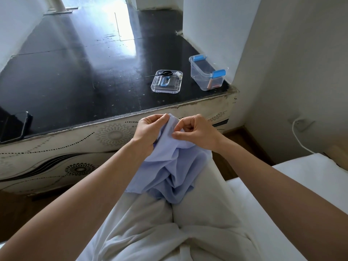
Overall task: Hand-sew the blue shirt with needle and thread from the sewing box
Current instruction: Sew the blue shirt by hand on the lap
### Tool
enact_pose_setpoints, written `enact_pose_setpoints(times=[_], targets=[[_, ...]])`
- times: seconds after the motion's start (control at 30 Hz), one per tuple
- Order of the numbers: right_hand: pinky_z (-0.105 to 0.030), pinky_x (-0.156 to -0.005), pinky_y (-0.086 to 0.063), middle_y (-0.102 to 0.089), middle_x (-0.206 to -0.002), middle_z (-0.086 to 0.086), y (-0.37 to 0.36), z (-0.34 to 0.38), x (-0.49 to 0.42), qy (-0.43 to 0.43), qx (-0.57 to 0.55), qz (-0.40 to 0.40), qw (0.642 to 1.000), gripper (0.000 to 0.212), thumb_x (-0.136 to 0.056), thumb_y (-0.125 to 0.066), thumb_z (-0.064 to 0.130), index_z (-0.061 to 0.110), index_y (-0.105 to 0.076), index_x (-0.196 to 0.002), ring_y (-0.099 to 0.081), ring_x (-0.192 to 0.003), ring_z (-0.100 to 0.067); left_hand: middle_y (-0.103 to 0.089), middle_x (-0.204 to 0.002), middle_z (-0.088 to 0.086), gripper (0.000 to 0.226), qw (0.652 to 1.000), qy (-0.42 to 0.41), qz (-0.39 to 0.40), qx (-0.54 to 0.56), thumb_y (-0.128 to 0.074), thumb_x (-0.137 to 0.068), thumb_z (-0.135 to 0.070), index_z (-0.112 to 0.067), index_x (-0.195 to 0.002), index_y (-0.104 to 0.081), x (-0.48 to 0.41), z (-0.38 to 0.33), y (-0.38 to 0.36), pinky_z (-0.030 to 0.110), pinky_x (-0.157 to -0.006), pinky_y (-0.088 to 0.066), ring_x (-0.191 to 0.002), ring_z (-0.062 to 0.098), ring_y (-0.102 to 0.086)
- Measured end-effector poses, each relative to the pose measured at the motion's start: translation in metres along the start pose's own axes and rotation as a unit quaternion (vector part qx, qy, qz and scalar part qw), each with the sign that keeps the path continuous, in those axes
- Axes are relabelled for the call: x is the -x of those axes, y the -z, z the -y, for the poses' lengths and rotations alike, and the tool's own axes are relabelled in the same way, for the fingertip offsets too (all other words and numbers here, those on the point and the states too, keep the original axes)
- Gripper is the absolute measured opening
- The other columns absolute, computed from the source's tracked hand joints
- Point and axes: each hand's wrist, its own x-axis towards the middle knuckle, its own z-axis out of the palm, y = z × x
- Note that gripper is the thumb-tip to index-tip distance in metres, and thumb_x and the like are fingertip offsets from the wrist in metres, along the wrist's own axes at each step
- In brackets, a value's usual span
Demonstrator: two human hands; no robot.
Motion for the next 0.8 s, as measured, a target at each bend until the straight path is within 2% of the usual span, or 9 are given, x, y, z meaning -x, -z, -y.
enact_pose_setpoints(times=[0.13,0.23,0.27,0.33,0.43,0.57,0.63,0.73,0.8], targets=[[-0.029,-0.056,-0.039,-0.054,-0.067,-0.021,0.003,0.002,0.002,0.006,-0.023,0.052,0.998,0.006,-0.085,-0.073,0.015,0.014,-0.071,-0.08,-0.041,-0.059,-0.029,-0.07,-0.084,0.007,0.01,1.0,-0.001,0.005,-0.002,-0.068,-0.09,-0.026,-0.017,-0.087,-0.072,0.001,0.0,0.0,0.033,-0.064,-0.057,-0.073,0.021,-0.064],[-0.03,-0.058,-0.042,-0.055,-0.067,-0.019,0.003,0.004,0.005,0.005,-0.005,0.084,0.996,0.011,-0.087,-0.071,0.016,0.025,-0.067,-0.08,-0.044,-0.06,-0.032,-0.07,-0.086,0.008,0.009,1.0,-0.002,0.003,0.008,-0.068,-0.091,-0.024,-0.017,-0.087,-0.072,0.002,-0.002,0.0,0.034,-0.066,-0.057,-0.076,0.023,-0.064],[-0.028,-0.056,-0.04,-0.052,-0.064,-0.013,0.005,0.005,0.006,0.003,-0.004,0.072,0.997,0.01,-0.088,-0.07,0.017,0.025,-0.066,-0.083,-0.043,-0.058,-0.027,-0.07,-0.086,0.009,0.008,1.0,-0.004,0.006,0.01,-0.068,-0.09,-0.023,-0.017,-0.088,-0.073,0.002,-0.002,0.0,0.034,-0.067,-0.056,-0.077,0.024,-0.063],[-0.023,-0.054,-0.039,-0.05,-0.063,-0.002,0.009,0.006,0.003,-0.038,-0.049,-0.007,0.998,0.009,-0.094,-0.061,0.015,0.023,-0.063,-0.089,-0.044,-0.056,-0.013,-0.07,-0.088,0.009,0.008,1.0,-0.012,0.01,-0.003,-0.069,-0.09,-0.024,-0.018,-0.087,-0.074,0.002,-0.003,0.001,0.034,-0.069,-0.053,-0.081,0.023,-0.061],[-0.015,-0.055,-0.043,-0.05,-0.069,-0.001,0.018,0.008,-0.002,-0.12,-0.123,-0.1,0.98,0.019,-0.1,-0.043,0.007,0.016,-0.058,-0.092,-0.045,-0.057,-0.005,-0.07,-0.095,0.008,0.01,0.998,-0.019,0.025,-0.046,-0.069,-0.089,-0.028,-0.02,-0.09,-0.074,0.003,-0.005,0.005,0.036,-0.074,-0.051,-0.087,0.022,-0.061],[-0.017,-0.053,-0.043,-0.064,-0.073,-0.004,0.025,0.003,-0.001,-0.107,-0.137,-0.083,0.981,0.024,-0.104,-0.041,0.01,0.004,-0.063,-0.114,-0.044,-0.051,-0.007,-0.07,-0.087,0.002,0.009,0.996,-0.03,0.036,-0.076,-0.071,-0.087,-0.027,-0.024,-0.081,-0.076,0.006,-0.007,0.007,0.033,-0.072,-0.048,-0.083,0.017,-0.06],[-0.015,-0.049,-0.041,-0.06,-0.07,-0.005,0.027,0.003,-0.002,-0.128,-0.14,-0.087,0.978,0.026,-0.105,-0.04,0.016,0.005,-0.059,-0.119,-0.042,-0.048,-0.006,-0.069,-0.084,0.0,0.014,0.995,-0.037,0.043,-0.084,-0.072,-0.086,-0.027,-0.027,-0.073,-0.077,0.006,-0.009,0.009,0.034,-0.071,-0.044,-0.083,0.017,-0.058],[-0.018,-0.044,-0.029,-0.041,-0.06,0.0,0.026,0.005,-0.006,-0.217,-0.135,-0.093,0.962,0.02,-0.106,-0.034,0.019,0.01,-0.05,-0.1,-0.032,-0.049,-0.008,-0.071,-0.086,-0.002,0.017,0.993,-0.053,0.052,-0.095,-0.072,-0.086,-0.025,-0.029,-0.071,-0.078,0.005,-0.008,0.011,0.035,-0.073,-0.043,-0.087,0.017,-0.059],[-0.02,-0.045,-0.028,-0.039,-0.059,0.0,0.024,0.006,-0.007,-0.247,-0.158,-0.099,0.951,0.022,-0.102,-0.029,0.016,0.012,-0.047,-0.089,-0.03,-0.052,-0.011,-0.071,-0.088,0.0,0.017,0.992,-0.058,0.054,-0.099,-0.072,-0.086,-0.026,-0.029,-0.07,-0.078,0.004,-0.008,0.012,0.036,-0.074,-0.042,-0.089,0.018,-0.058]])
